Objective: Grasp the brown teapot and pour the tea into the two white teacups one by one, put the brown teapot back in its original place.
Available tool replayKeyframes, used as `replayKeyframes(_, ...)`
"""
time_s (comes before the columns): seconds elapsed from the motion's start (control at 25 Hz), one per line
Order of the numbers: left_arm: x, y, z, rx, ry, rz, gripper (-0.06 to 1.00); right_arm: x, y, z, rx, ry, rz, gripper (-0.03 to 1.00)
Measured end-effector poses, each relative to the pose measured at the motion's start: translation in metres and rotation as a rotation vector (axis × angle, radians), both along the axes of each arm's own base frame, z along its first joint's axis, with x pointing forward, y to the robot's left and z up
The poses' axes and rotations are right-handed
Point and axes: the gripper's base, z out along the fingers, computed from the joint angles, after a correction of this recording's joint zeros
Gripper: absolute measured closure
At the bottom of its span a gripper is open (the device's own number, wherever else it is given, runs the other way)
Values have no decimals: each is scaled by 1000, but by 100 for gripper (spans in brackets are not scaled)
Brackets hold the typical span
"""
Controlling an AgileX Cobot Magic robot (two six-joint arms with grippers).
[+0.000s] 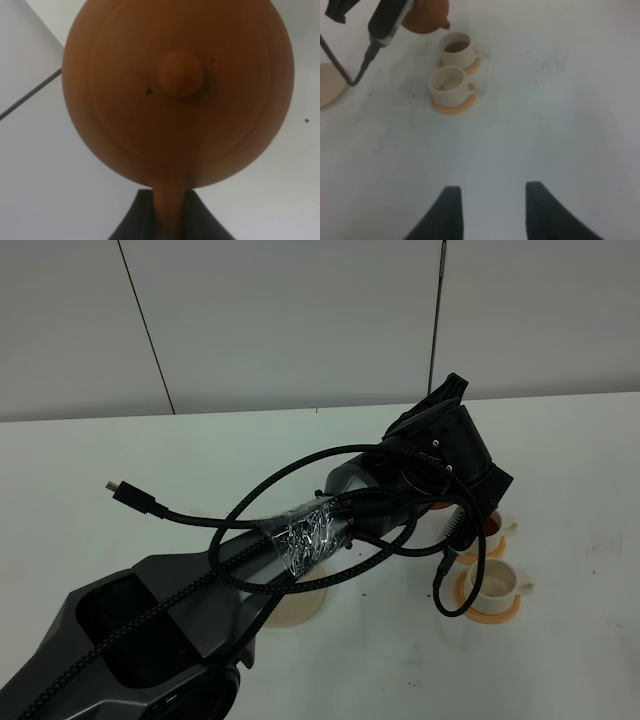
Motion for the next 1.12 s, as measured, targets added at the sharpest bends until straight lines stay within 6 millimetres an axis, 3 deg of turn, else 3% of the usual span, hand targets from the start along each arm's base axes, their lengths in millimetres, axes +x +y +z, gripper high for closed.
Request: replayKeyframes(1.12,0,0,0,2,1,2,78,0,0,0,1,0,0,67)
